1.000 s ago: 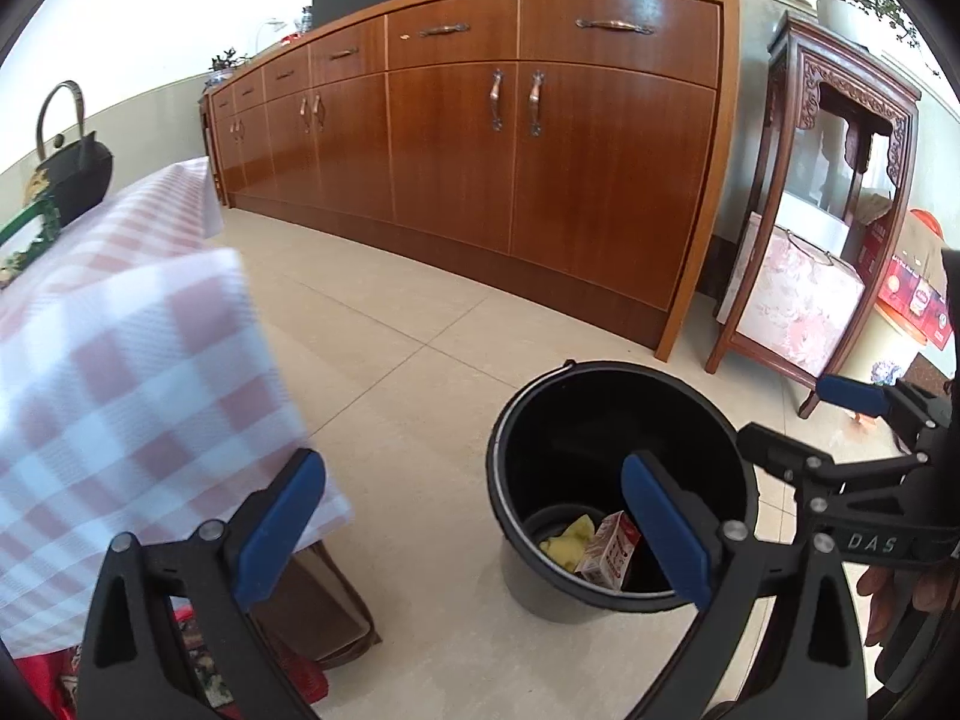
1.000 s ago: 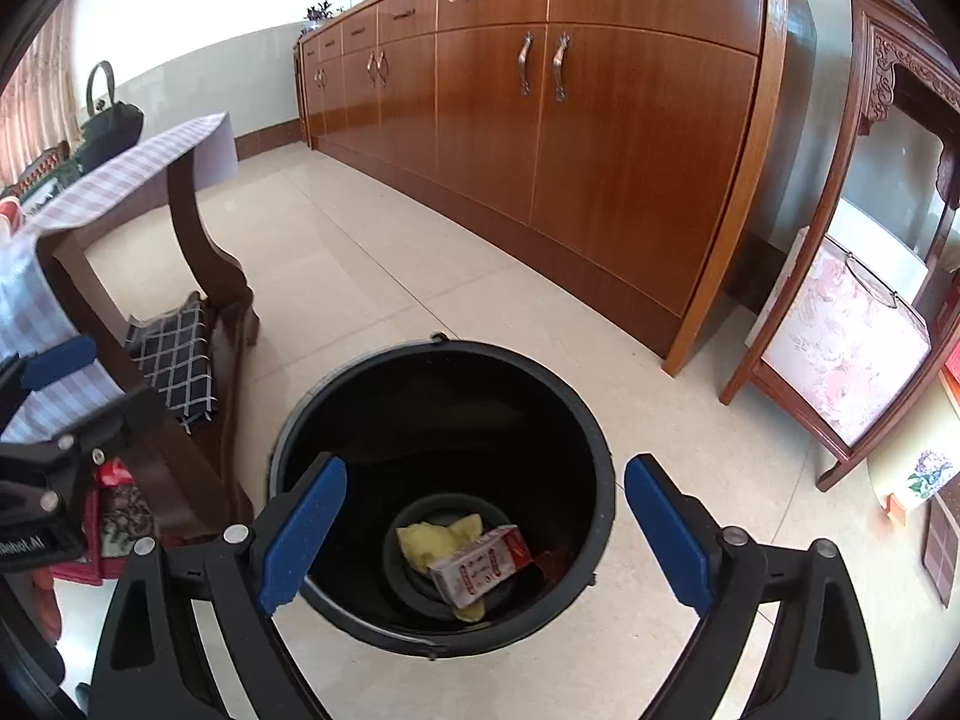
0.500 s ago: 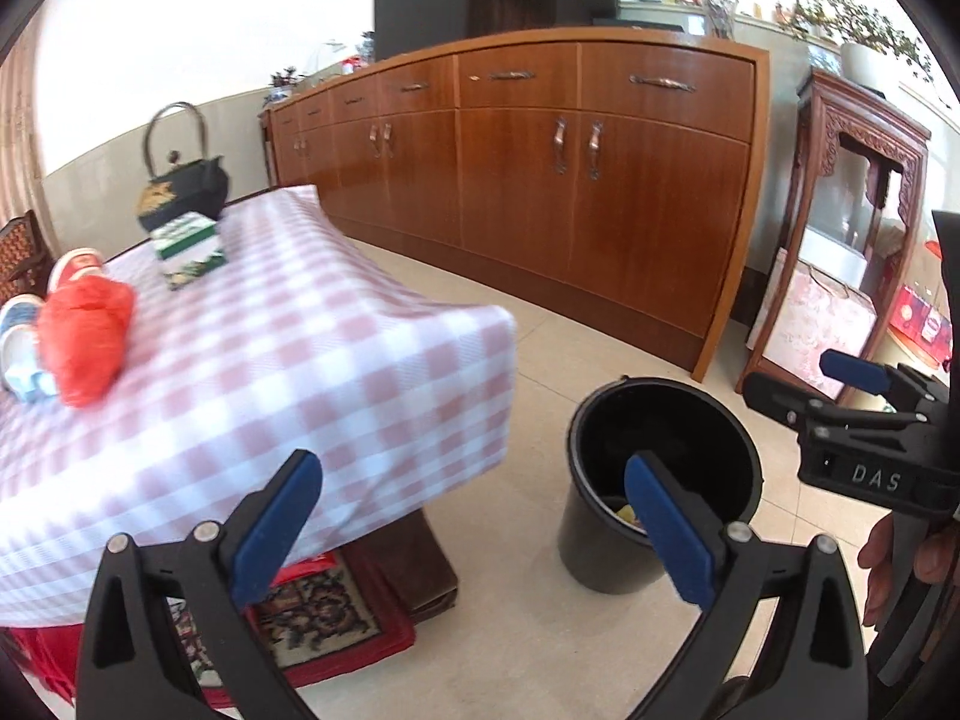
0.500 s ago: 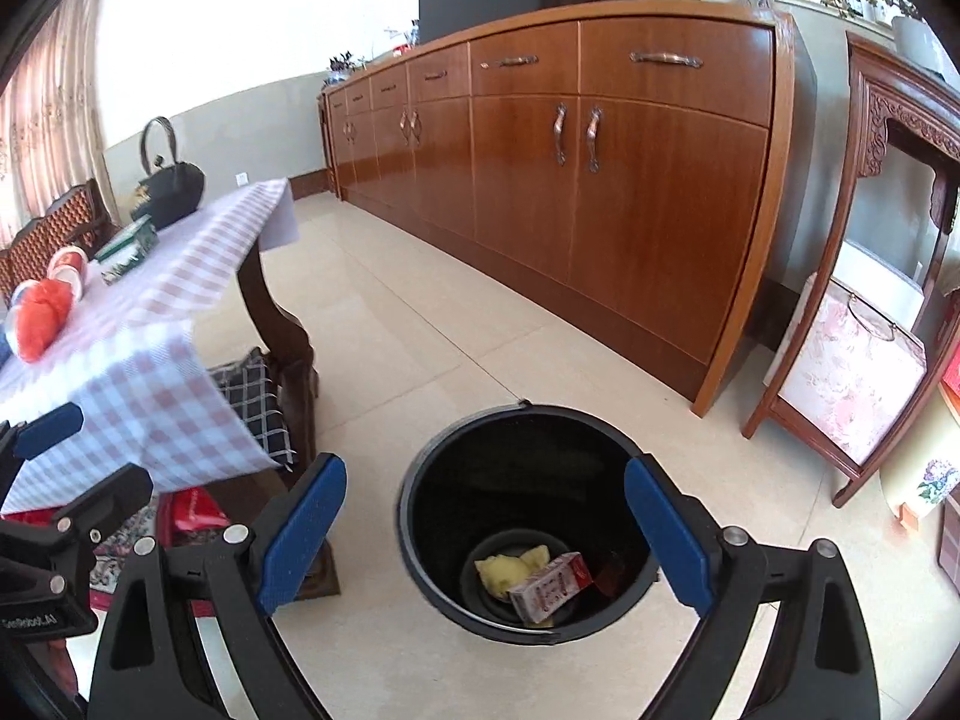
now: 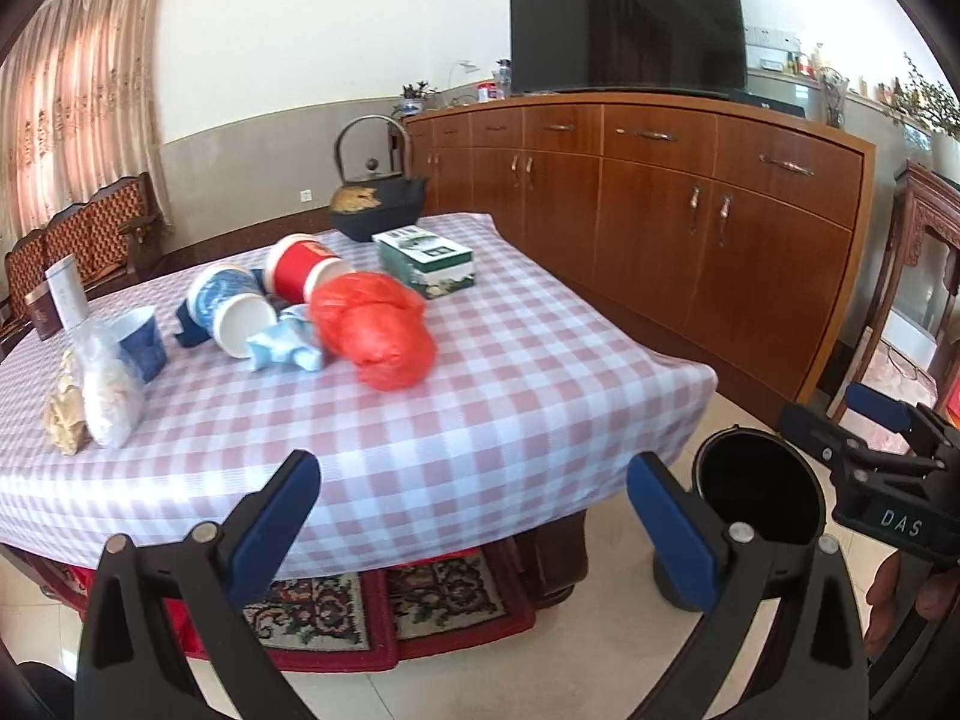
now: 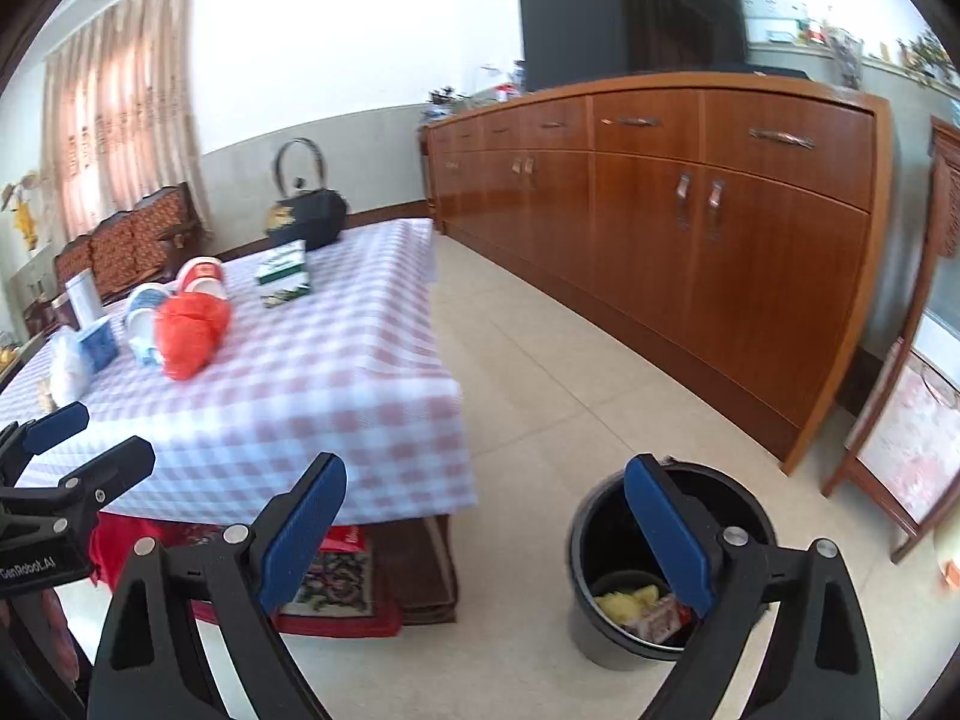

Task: Collect trash
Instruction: 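Move both tools back from the bucket to the table, then grasp the clear plastic bag with the left tool while the right tool grasps the red bag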

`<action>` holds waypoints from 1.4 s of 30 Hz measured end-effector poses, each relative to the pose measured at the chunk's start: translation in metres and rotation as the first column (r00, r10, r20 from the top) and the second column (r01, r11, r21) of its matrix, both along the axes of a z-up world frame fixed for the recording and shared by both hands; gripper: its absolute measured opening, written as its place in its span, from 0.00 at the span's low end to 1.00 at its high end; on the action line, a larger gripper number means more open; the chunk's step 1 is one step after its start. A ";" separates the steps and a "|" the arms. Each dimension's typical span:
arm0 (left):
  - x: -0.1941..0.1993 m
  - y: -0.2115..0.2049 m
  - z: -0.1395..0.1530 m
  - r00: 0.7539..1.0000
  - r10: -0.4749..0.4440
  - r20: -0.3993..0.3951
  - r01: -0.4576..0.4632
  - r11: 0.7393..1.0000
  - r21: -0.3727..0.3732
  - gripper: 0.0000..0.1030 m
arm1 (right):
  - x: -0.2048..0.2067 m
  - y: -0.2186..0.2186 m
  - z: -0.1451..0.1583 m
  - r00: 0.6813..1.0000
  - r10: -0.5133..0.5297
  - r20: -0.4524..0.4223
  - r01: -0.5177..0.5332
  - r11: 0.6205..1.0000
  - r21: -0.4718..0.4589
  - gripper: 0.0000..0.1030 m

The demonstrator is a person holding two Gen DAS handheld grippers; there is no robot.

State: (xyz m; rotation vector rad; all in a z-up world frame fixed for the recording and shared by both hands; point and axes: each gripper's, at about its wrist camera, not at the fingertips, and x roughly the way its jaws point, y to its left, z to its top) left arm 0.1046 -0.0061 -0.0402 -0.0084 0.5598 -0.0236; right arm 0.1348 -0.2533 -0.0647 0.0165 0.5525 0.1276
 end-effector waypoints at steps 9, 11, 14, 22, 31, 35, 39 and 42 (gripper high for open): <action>-0.023 0.083 0.011 0.980 0.196 0.040 -0.193 0.979 -0.066 1.00 | 0.001 0.080 0.019 0.986 0.164 0.041 -0.164 0.986 -0.004 0.93; -0.026 0.094 0.012 0.969 0.242 0.044 -0.240 0.970 -0.049 1.00 | 0.002 0.097 0.021 0.979 0.198 0.045 -0.198 0.980 -0.010 0.93; -0.029 0.111 0.011 0.955 0.292 0.046 -0.290 0.956 -0.042 1.00 | 0.003 0.121 0.026 0.968 0.245 0.054 -0.245 0.969 -0.009 0.93; -0.024 0.152 0.006 0.934 0.356 0.036 -0.354 0.934 -0.046 0.99 | 0.012 0.179 0.035 0.934 0.352 0.069 -0.350 0.936 -0.041 0.93; 0.013 0.189 -0.004 0.925 0.381 -0.013 -0.381 0.924 -0.031 0.97 | 0.044 0.218 0.028 0.921 0.387 0.034 -0.383 0.919 -0.098 0.93; 0.031 0.197 -0.009 0.923 0.383 -0.033 -0.384 0.923 -0.020 0.95 | 0.062 0.230 0.022 0.920 0.392 0.004 -0.389 0.914 -0.118 0.92; 0.042 0.203 -0.012 0.922 0.385 -0.047 -0.386 0.922 -0.021 0.92 | 0.081 0.241 0.015 0.921 0.390 -0.026 -0.389 0.911 -0.133 0.87; 0.048 0.206 -0.013 0.921 0.386 -0.052 -0.387 0.922 -0.015 0.92 | 0.094 0.245 0.011 0.923 0.383 -0.047 -0.386 0.914 -0.127 0.83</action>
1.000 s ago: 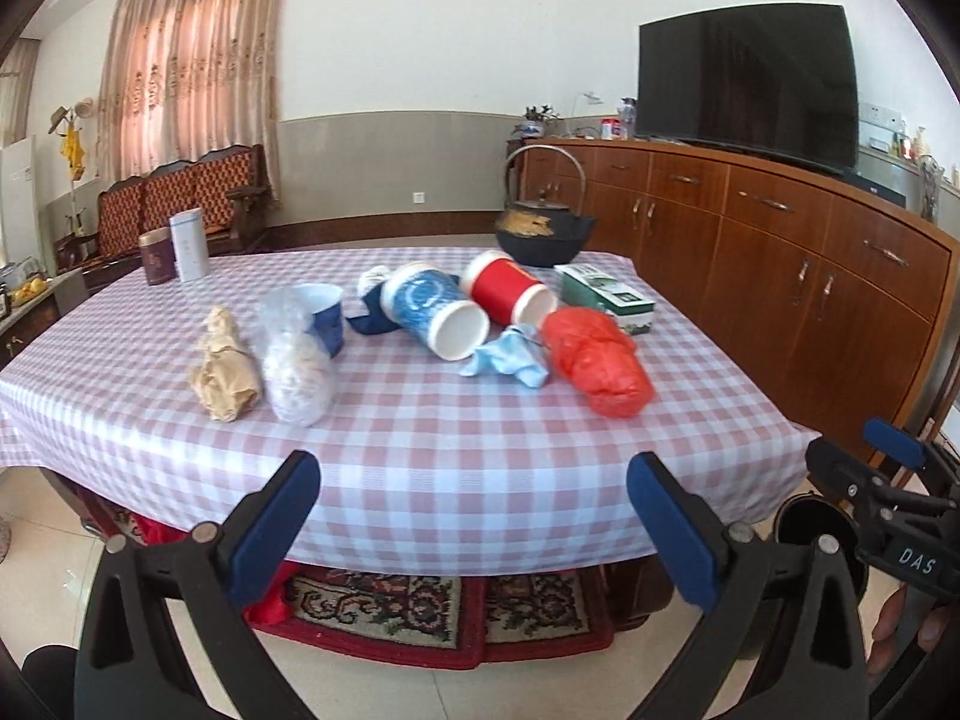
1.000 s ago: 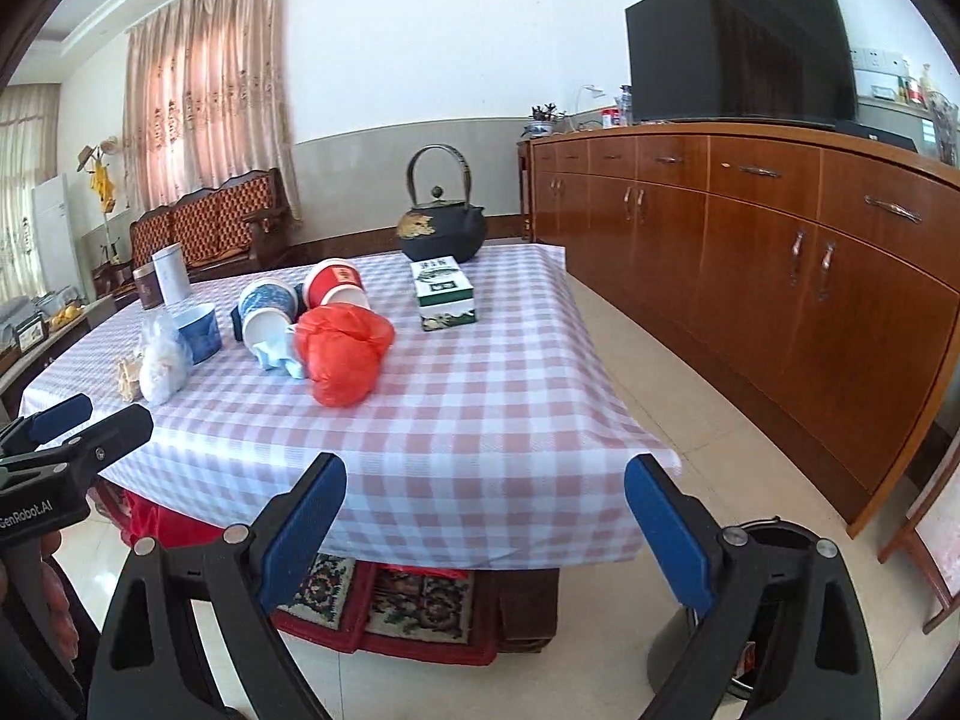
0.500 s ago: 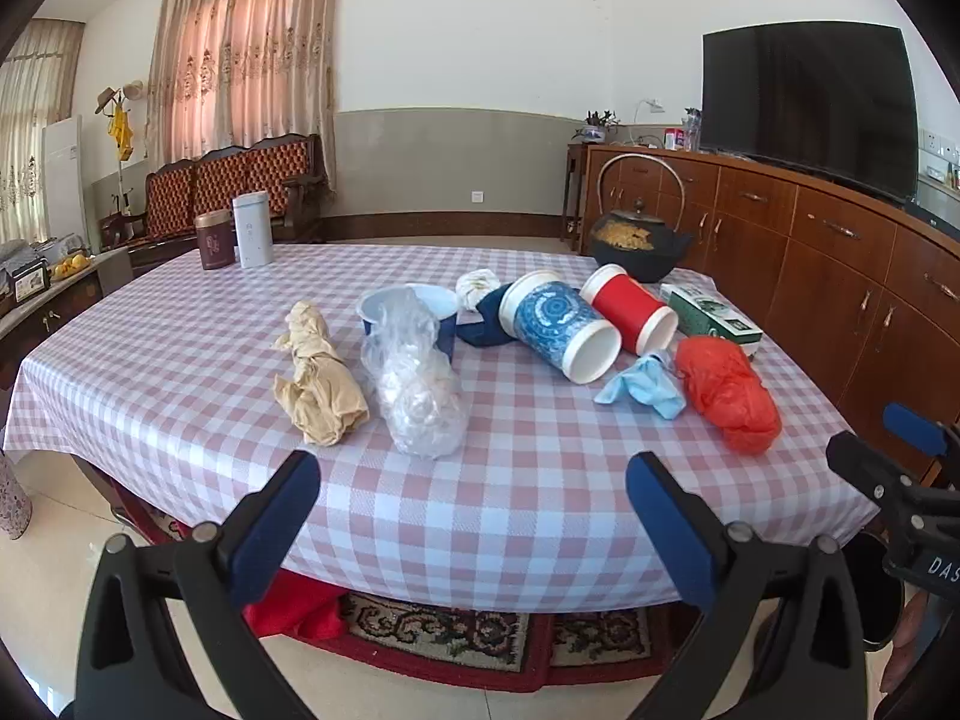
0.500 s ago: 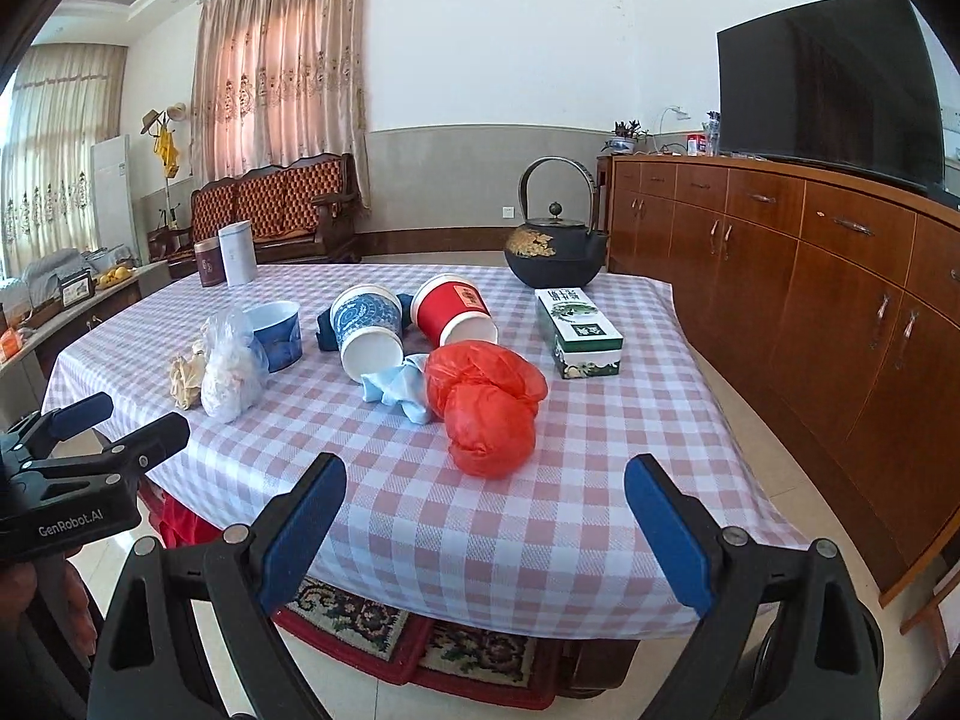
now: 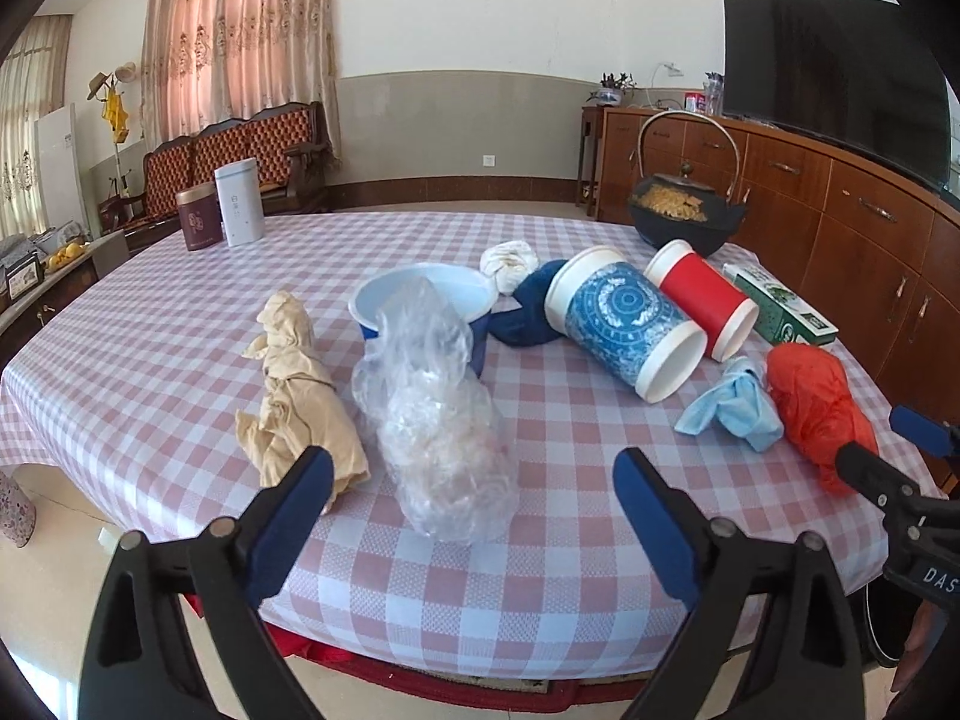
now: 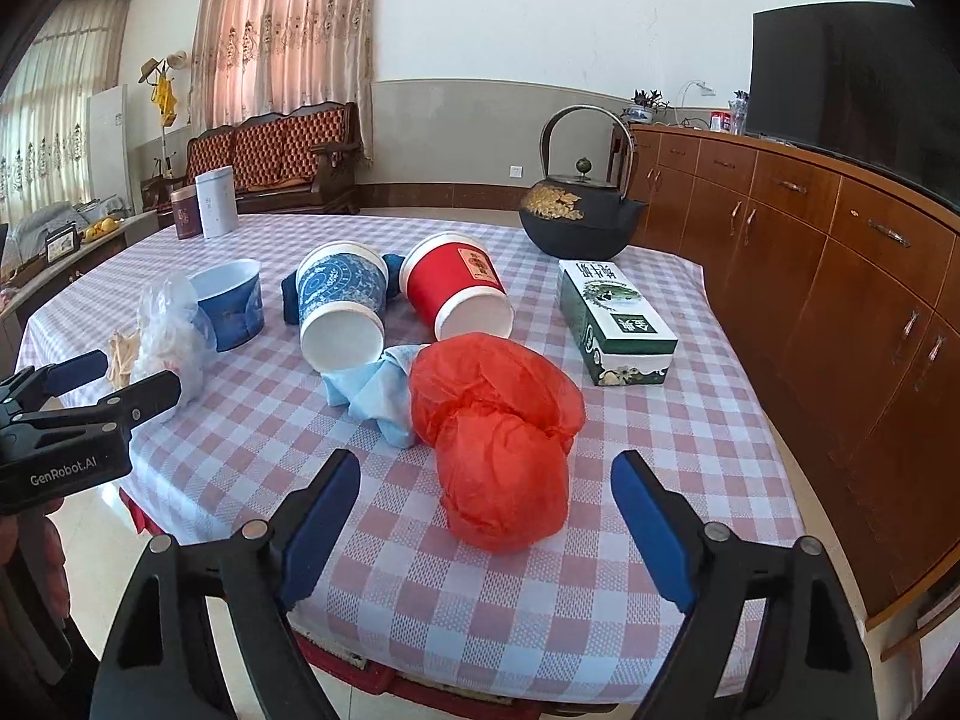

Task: Collect trash
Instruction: 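Grasp the clear plastic bag with the left tool while the right tool grasps the red bag, then carry the clear bag and red bag over the black bucket and release both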

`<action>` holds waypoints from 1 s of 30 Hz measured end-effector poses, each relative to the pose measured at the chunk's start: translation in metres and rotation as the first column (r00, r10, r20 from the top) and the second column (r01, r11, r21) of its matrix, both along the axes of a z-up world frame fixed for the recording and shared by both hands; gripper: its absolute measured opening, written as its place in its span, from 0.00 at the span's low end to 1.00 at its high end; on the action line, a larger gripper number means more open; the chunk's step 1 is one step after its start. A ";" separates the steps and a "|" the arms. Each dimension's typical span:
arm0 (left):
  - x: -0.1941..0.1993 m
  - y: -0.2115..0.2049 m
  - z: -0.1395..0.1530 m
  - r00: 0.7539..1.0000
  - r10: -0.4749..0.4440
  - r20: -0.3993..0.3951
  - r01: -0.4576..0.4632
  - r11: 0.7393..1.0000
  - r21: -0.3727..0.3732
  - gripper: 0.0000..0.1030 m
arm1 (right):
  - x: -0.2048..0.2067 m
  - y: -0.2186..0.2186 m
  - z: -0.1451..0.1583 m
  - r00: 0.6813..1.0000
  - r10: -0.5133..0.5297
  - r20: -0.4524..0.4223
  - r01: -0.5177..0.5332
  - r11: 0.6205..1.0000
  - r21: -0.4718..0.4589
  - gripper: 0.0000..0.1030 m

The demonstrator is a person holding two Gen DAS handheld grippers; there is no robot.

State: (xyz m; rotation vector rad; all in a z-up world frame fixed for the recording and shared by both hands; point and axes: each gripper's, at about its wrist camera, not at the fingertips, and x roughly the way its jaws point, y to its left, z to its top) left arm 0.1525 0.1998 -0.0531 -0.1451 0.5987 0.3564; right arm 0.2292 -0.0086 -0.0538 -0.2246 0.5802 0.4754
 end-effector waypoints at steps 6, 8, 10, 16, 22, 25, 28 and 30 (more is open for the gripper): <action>0.016 0.005 -0.005 1.000 0.004 -0.029 -0.003 1.000 0.003 0.89 | 0.028 0.002 -0.012 0.997 -0.016 -0.070 0.017 1.000 0.014 0.72; 0.021 0.006 -0.007 0.999 0.006 -0.039 -0.006 1.000 -0.002 0.86 | 0.035 0.001 -0.016 0.995 -0.016 -0.096 0.019 0.999 0.027 0.68; 0.024 0.006 -0.009 0.999 0.005 -0.046 -0.005 1.000 -0.002 0.84 | 0.041 0.001 -0.018 0.993 -0.017 -0.119 0.021 0.999 0.038 0.61; 0.028 0.003 -0.013 0.998 -0.014 -0.060 0.013 1.000 -0.008 0.49 | 0.044 -0.002 -0.017 0.989 -0.018 -0.148 0.026 0.998 0.053 0.38; 0.019 -0.008 0.000 0.998 -0.064 -0.013 0.063 0.998 -0.011 0.48 | 0.035 -0.013 -0.007 0.993 -0.041 -0.114 0.049 0.996 0.071 0.36; 0.014 -0.015 0.004 0.997 -0.075 -0.013 0.075 0.997 -0.012 0.48 | 0.032 -0.020 -0.001 0.992 -0.054 -0.113 0.063 0.995 0.080 0.36; 0.008 -0.024 0.008 0.996 -0.091 -0.009 0.090 0.996 -0.015 0.48 | 0.027 -0.030 0.004 0.991 -0.074 -0.109 0.084 0.993 0.085 0.36; 0.002 -0.032 0.011 0.994 -0.106 0.001 0.106 0.994 -0.015 0.48 | 0.022 -0.038 0.008 0.990 -0.088 -0.106 0.098 0.991 0.093 0.36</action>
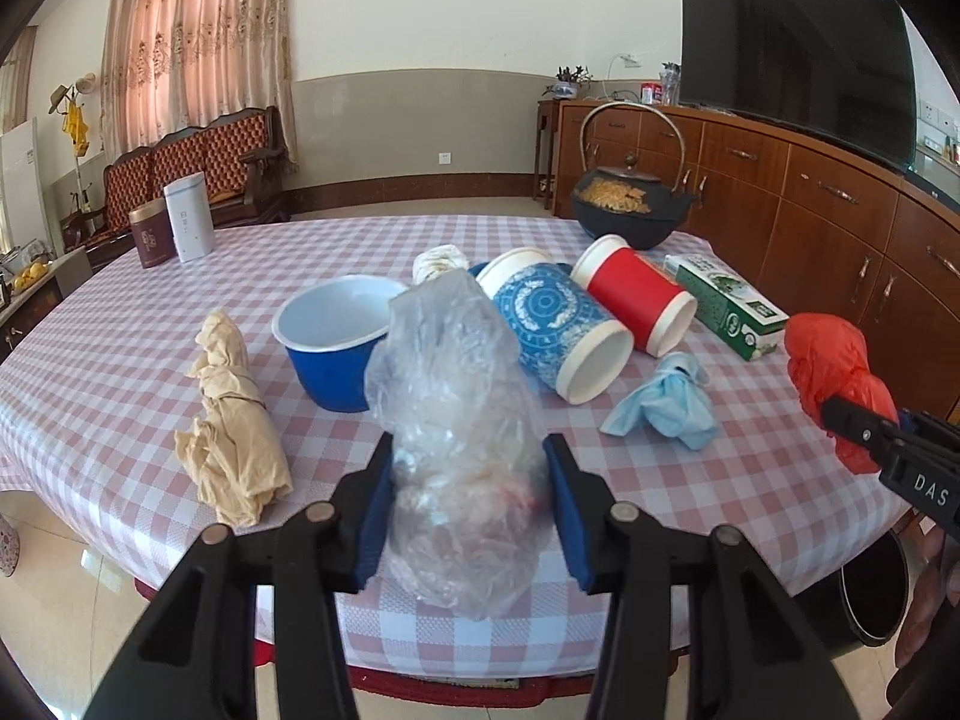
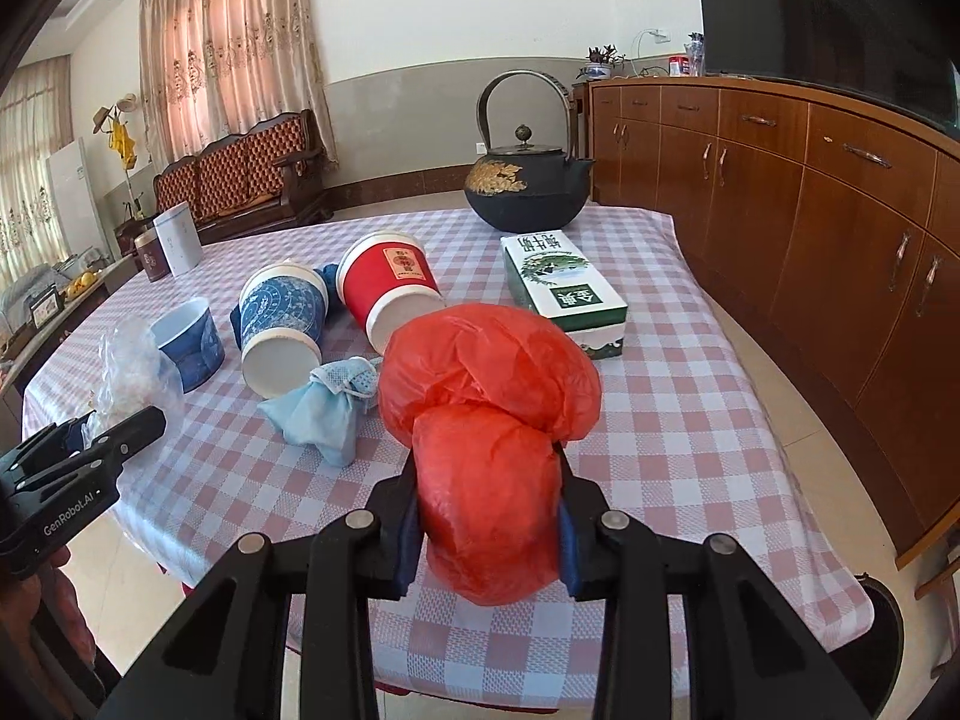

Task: Collect trash
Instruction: 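Carry the clear bag and red bag over the black bucket and release both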

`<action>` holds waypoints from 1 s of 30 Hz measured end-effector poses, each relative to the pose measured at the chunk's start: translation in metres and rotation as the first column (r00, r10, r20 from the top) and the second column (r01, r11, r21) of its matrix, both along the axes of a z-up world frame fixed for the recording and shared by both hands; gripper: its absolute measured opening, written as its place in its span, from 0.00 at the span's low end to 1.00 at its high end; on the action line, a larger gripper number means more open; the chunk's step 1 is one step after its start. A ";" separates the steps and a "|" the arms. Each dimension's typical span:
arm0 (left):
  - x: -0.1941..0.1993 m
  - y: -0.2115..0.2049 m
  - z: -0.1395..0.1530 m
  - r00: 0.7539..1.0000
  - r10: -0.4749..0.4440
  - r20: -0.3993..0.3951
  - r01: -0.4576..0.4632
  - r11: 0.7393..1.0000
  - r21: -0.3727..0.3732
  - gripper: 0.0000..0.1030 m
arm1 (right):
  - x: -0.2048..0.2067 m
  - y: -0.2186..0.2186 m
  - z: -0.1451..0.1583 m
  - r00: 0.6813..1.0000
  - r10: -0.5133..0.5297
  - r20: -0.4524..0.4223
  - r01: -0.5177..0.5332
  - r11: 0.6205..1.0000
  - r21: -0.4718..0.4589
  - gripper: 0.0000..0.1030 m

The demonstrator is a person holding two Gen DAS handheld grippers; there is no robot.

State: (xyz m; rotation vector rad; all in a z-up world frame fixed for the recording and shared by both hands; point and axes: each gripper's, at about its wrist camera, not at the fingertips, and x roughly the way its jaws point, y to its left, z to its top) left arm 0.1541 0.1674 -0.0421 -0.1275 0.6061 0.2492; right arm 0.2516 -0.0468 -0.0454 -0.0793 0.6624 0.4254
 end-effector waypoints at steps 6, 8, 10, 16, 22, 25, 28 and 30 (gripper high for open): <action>-0.010 -0.036 0.008 0.997 -0.081 0.014 0.081 0.997 -0.005 0.48 | -0.019 -0.030 0.009 0.999 -0.039 0.010 0.039 0.999 0.011 0.36; -0.011 -0.049 0.010 0.994 -0.111 0.017 0.111 0.994 -0.007 0.48 | -0.026 -0.044 0.013 0.998 -0.062 0.013 0.061 0.998 0.017 0.36; -0.012 -0.064 0.012 0.989 -0.145 0.018 0.146 0.989 -0.005 0.48 | -0.033 -0.060 0.015 0.996 -0.086 0.018 0.085 0.996 0.016 0.36; -0.007 -0.114 0.015 0.967 -0.253 0.017 0.253 0.967 -0.007 0.48 | -0.051 -0.113 0.017 0.984 -0.174 0.023 0.174 0.985 0.012 0.36; -0.001 -0.172 0.016 0.925 -0.379 0.006 0.379 0.925 0.002 0.48 | -0.067 -0.178 0.010 0.955 -0.297 0.008 0.297 0.955 0.002 0.36; 0.003 -0.200 0.015 0.898 -0.439 -0.001 0.439 0.898 0.003 0.48 | -0.077 -0.212 0.004 0.933 -0.359 -0.003 0.359 0.933 -0.007 0.36; 0.005 -0.227 0.014 0.871 -0.491 -0.009 0.491 0.871 0.005 0.48 | -0.085 -0.241 -0.002 0.911 -0.412 -0.016 0.412 0.911 -0.012 0.36; 0.005 -0.242 0.014 0.854 -0.520 -0.011 0.520 0.854 0.008 0.48 | -0.090 -0.260 -0.005 0.895 -0.446 -0.021 0.446 0.895 -0.013 0.36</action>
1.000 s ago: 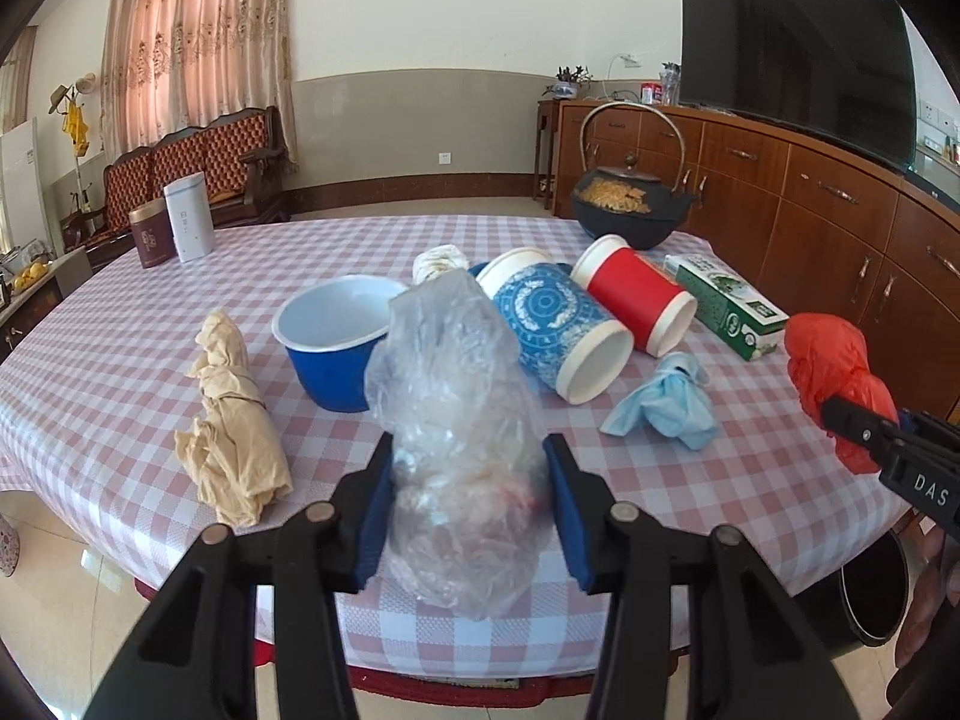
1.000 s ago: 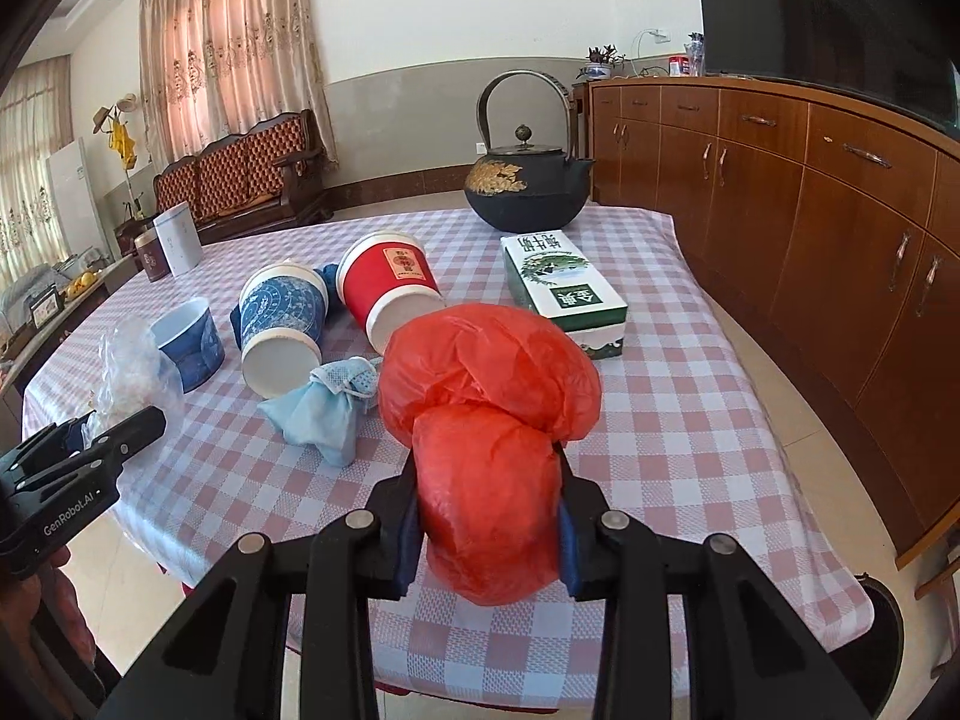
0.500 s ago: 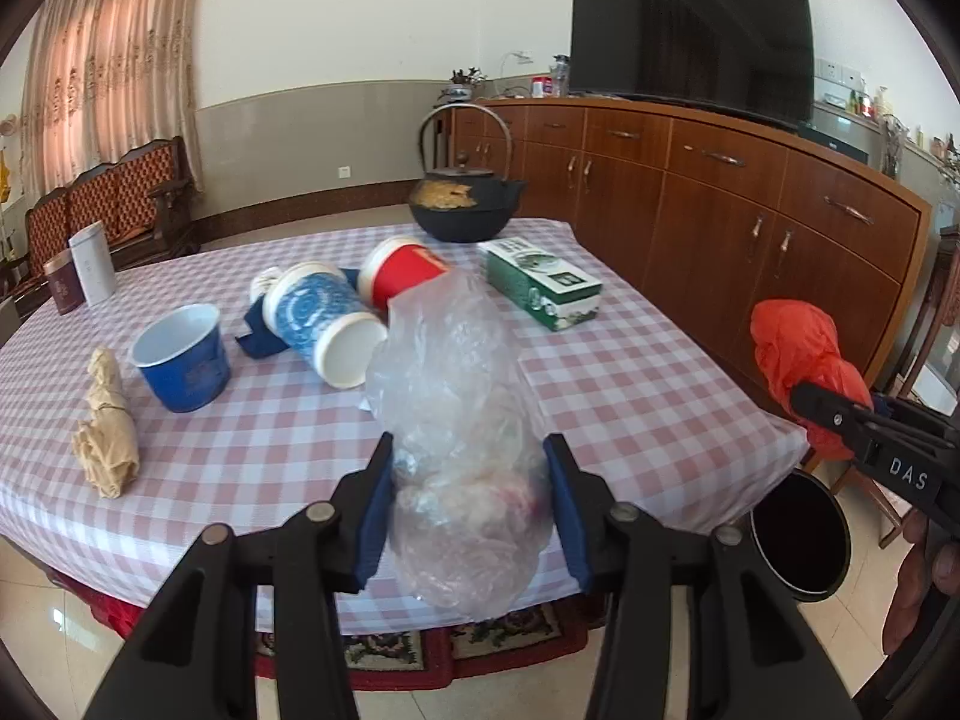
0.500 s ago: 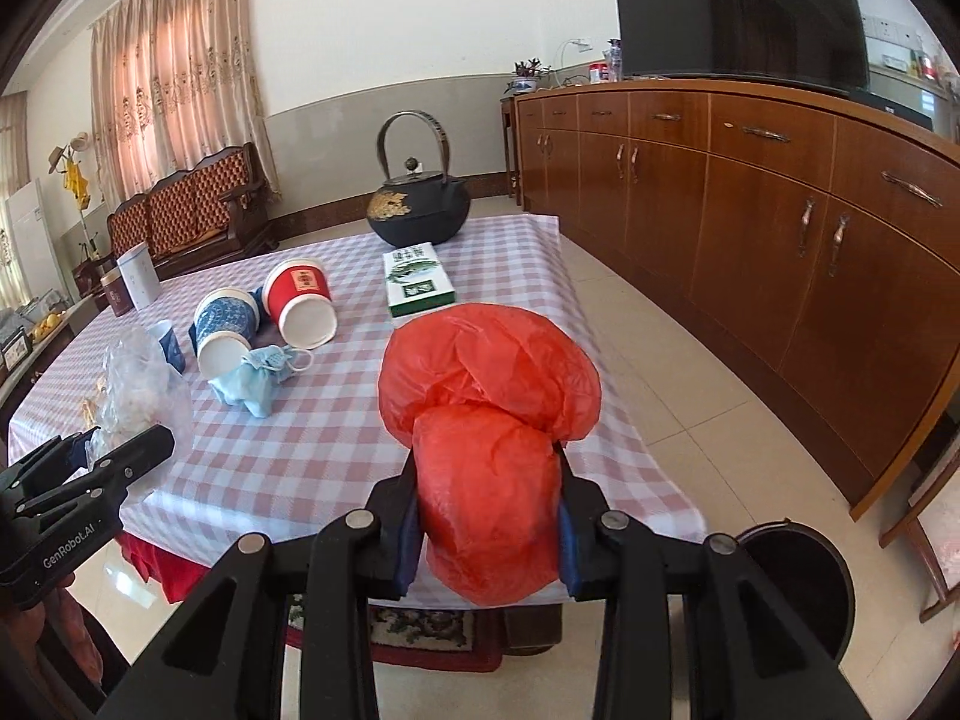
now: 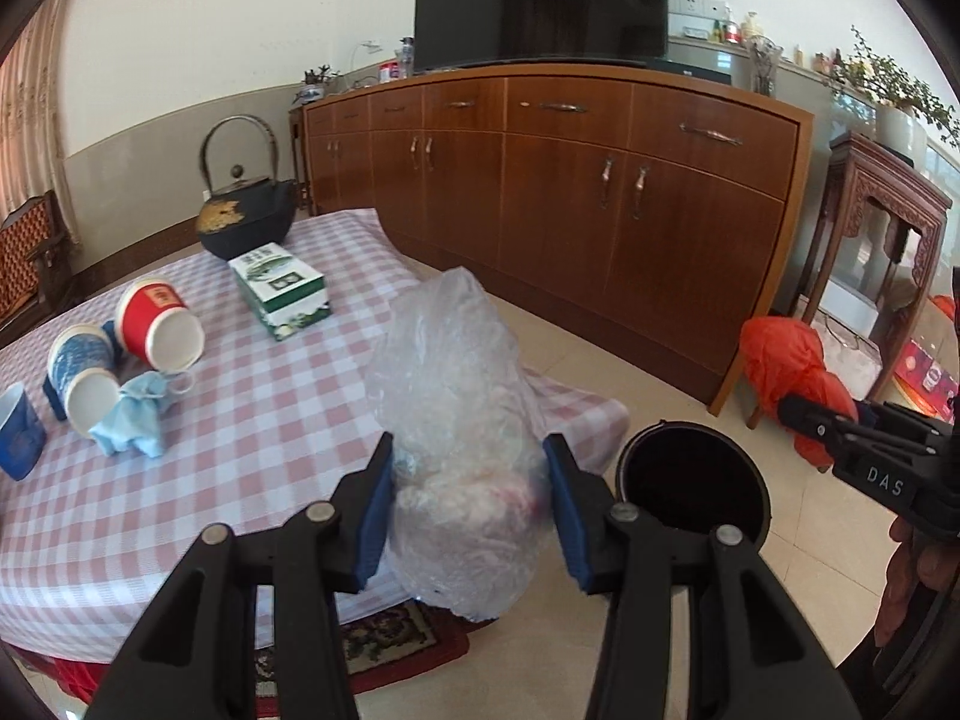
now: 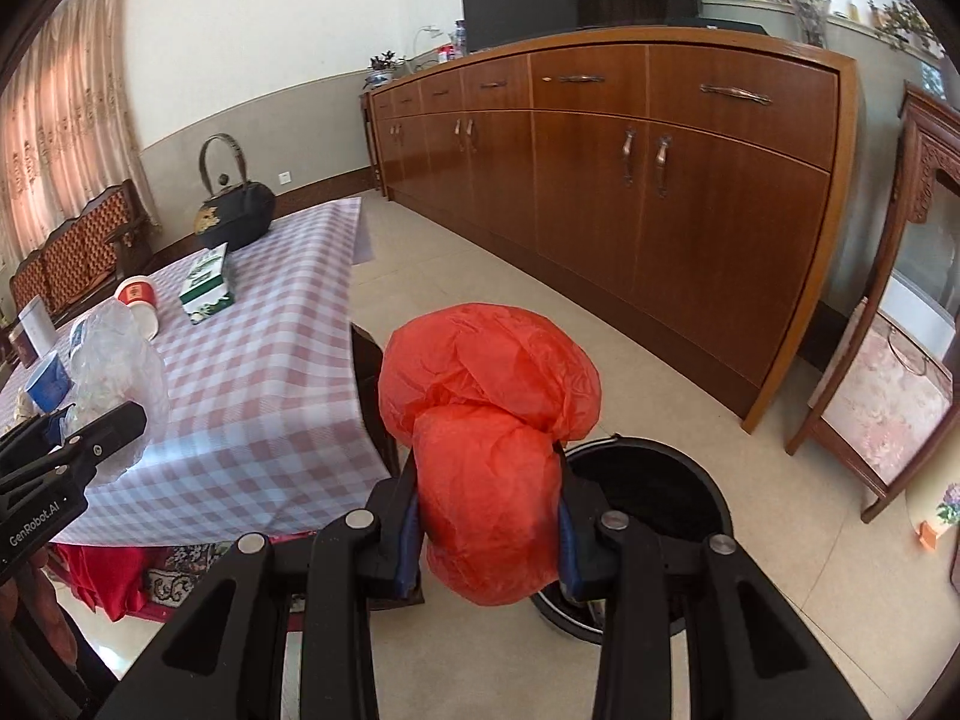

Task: Collect trash
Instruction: 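Carry the clear bag and red bag over the black bucket and release both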

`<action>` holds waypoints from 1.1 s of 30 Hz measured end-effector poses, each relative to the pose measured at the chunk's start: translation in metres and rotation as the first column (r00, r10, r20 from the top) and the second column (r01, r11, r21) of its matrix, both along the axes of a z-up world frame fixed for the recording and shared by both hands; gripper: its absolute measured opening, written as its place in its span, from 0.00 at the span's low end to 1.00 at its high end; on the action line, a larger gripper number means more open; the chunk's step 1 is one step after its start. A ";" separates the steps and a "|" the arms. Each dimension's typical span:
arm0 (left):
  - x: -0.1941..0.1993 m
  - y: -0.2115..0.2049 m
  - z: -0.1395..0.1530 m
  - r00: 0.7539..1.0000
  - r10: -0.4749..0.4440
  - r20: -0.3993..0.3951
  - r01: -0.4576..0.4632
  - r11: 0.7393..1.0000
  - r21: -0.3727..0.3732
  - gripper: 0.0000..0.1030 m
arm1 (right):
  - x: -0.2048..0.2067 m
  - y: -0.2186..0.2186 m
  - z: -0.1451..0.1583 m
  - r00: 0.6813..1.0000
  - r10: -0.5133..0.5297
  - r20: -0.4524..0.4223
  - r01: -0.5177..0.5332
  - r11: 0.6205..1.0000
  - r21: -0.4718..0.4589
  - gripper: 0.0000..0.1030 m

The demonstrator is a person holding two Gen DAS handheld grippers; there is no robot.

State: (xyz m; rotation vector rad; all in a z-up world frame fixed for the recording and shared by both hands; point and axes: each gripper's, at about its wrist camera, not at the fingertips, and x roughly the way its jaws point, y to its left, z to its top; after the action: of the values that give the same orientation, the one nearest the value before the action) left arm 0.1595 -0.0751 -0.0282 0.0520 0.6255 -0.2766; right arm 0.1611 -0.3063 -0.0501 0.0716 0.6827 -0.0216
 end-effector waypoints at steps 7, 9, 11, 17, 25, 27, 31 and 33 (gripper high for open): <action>0.005 -0.041 -0.002 0.997 -0.078 -0.011 0.078 0.997 0.001 0.48 | -0.016 -0.040 -0.005 0.997 -0.078 -0.006 0.078 0.997 -0.007 0.36; 0.006 -0.052 -0.005 0.995 -0.103 -0.017 0.103 0.995 0.002 0.48 | -0.019 -0.049 -0.007 0.996 -0.091 -0.007 0.091 0.996 -0.007 0.36; 0.007 -0.064 -0.009 0.992 -0.127 -0.024 0.128 0.992 0.003 0.48 | -0.020 -0.057 -0.010 0.995 -0.102 -0.015 0.102 0.995 -0.014 0.36; 0.009 -0.103 -0.024 0.975 -0.213 -0.060 0.213 0.977 0.001 0.48 | -0.020 -0.079 -0.026 0.992 -0.113 -0.048 0.111 0.993 -0.033 0.36; 0.023 -0.147 -0.059 0.942 -0.305 -0.142 0.307 0.952 -0.006 0.48 | -0.017 -0.107 -0.061 0.988 -0.110 -0.107 0.107 0.994 -0.036 0.37; 0.029 -0.158 -0.068 0.931 -0.326 -0.165 0.329 0.944 -0.007 0.48 | -0.011 -0.111 -0.075 0.988 -0.087 -0.126 0.083 0.996 -0.042 0.37; 0.040 -0.178 -0.088 0.918 -0.327 -0.226 0.335 0.942 -0.001 0.48 | 0.002 -0.122 -0.105 0.984 -0.058 -0.170 0.052 0.998 -0.039 0.37; 0.043 -0.186 -0.098 0.913 -0.325 -0.247 0.336 0.942 0.001 0.48 | 0.008 -0.128 -0.119 0.980 -0.058 -0.188 0.051 0.998 -0.039 0.37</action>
State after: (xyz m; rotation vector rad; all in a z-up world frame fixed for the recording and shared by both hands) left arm 0.2021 -0.2609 -0.1261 0.1687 0.8688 -0.6052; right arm 0.1694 -0.4346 -0.1688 0.0561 0.8704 -0.0937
